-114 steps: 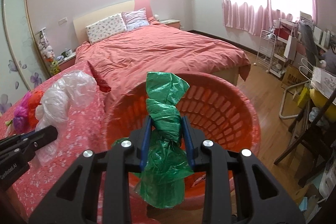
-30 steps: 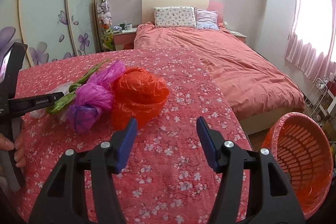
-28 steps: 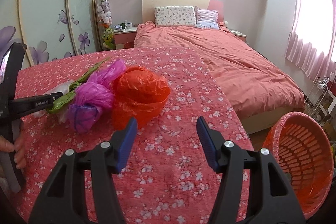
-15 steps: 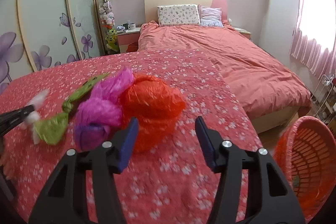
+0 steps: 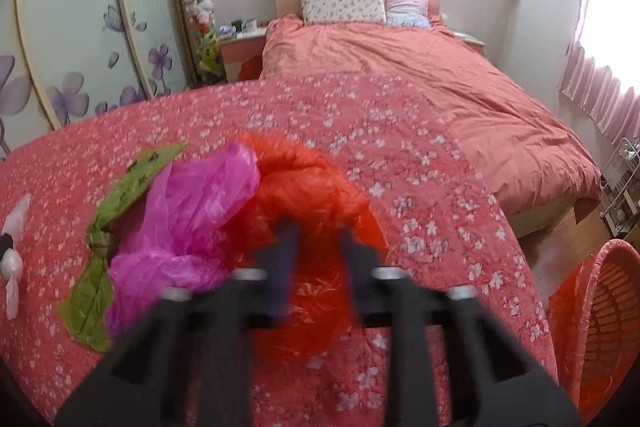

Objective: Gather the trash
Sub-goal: 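Grasp clear bubble wrap with the left tool while the right tool grasps an orange bag, then carry the bubble wrap and orange bag over the orange basket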

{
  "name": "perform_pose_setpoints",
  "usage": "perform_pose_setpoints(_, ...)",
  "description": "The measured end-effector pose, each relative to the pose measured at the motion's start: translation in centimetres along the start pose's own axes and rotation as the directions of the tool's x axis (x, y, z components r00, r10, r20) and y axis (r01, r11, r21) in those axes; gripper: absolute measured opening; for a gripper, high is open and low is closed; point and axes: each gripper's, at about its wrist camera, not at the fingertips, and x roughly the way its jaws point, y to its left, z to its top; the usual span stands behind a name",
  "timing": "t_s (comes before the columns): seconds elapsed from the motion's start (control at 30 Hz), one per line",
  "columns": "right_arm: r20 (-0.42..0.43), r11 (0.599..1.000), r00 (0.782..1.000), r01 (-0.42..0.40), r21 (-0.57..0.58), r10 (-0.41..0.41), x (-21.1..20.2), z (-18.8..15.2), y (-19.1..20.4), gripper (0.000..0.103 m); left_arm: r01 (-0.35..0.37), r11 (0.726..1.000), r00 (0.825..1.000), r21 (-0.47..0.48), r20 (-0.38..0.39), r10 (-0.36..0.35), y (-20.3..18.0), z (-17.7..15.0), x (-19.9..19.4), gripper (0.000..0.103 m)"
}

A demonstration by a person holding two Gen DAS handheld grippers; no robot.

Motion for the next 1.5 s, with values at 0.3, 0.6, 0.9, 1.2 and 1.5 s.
perform_pose_setpoints(0.3, 0.097, 0.996, 0.995, 0.016, 0.087, -0.024, -4.8, -1.1, -4.4, 0.004, 0.043, 0.999, 0.999, 0.019, 0.005, -0.043, -2.2, -0.1, -0.8, 0.006)
perform_pose_setpoints(0.6, 0.133, 0.994, 0.990, 0.024, 0.109, -0.038, -8.5, -2.7, -6.8, 0.004, 0.093, 0.993, 0.995, 0.070, 0.033, -0.095, -5.3, -0.4, -3.2, 0.006)
perform_pose_setpoints(0.9, 0.160, 0.992, 0.984, 0.054, 0.111, -0.072, -12.0, -5.2, -8.5, 0.004, 0.136, 0.982, 0.988, 0.133, 0.061, -0.145, -9.2, -0.9, -5.4, 0.006)
perform_pose_setpoints(1.2, 0.152, 0.989, 0.984, 0.078, 0.127, -0.097, -14.0, -7.9, -10.8, 0.004, 0.206, 0.959, 0.974, 0.197, 0.052, -0.220, -13.7, -1.8, -6.3, 0.006)
perform_pose_setpoints(1.5, 0.151, 0.984, 0.982, 0.093, 0.153, -0.116, -15.7, -10.1, -12.7, 0.004, 0.271, 0.929, 0.957, 0.252, 0.033, -0.288, -18.4, -3.0, -7.0, 0.006)
